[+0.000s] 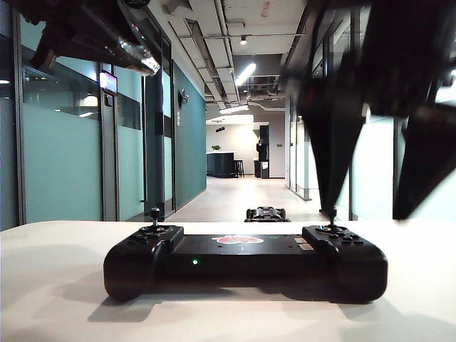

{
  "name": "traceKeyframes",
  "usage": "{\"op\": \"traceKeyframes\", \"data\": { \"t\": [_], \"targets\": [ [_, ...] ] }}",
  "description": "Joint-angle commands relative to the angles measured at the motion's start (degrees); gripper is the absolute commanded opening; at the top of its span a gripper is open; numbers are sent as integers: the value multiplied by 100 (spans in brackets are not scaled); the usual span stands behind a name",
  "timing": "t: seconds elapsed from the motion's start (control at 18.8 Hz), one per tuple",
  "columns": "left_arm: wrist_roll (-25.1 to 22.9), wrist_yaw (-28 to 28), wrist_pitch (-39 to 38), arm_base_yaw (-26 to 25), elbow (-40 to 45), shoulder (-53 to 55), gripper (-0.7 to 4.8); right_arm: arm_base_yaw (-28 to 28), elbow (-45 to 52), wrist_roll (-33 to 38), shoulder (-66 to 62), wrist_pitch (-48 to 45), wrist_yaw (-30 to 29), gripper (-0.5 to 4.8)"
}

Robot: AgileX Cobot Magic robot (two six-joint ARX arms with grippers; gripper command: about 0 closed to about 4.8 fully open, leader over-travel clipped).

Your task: Push the left joystick on the remote control sitting on the white table forward to make the robot dog walk in a straight line until it approaches the door.

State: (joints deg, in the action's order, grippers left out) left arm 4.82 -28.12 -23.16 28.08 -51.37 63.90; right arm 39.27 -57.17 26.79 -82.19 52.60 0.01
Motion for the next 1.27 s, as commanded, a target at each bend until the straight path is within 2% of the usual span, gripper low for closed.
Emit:
{"op": "traceKeyframes", "data": {
  "t": [0.05, 0.58, 0.96, 1.06, 1.27],
  "targets": [
    [9, -155, 50, 2, -31, -11, -5, 11, -20, 31, -232, -101, 28, 365],
    [9, -168, 48, 2, -28, -9, -5, -4, -17, 28, -953, -811, 50, 364],
    [9, -170, 46, 2, -28, -9, -5, -28, -15, 92, -1001, -857, 286, 355],
    [11, -170, 46, 2, -28, -9, -5, -28, -15, 94, -1001, -879, 284, 293],
    [11, -170, 46, 2, -28, -7, -5, -28, -15, 98, -1001, -874, 282, 285]
  ]
}}
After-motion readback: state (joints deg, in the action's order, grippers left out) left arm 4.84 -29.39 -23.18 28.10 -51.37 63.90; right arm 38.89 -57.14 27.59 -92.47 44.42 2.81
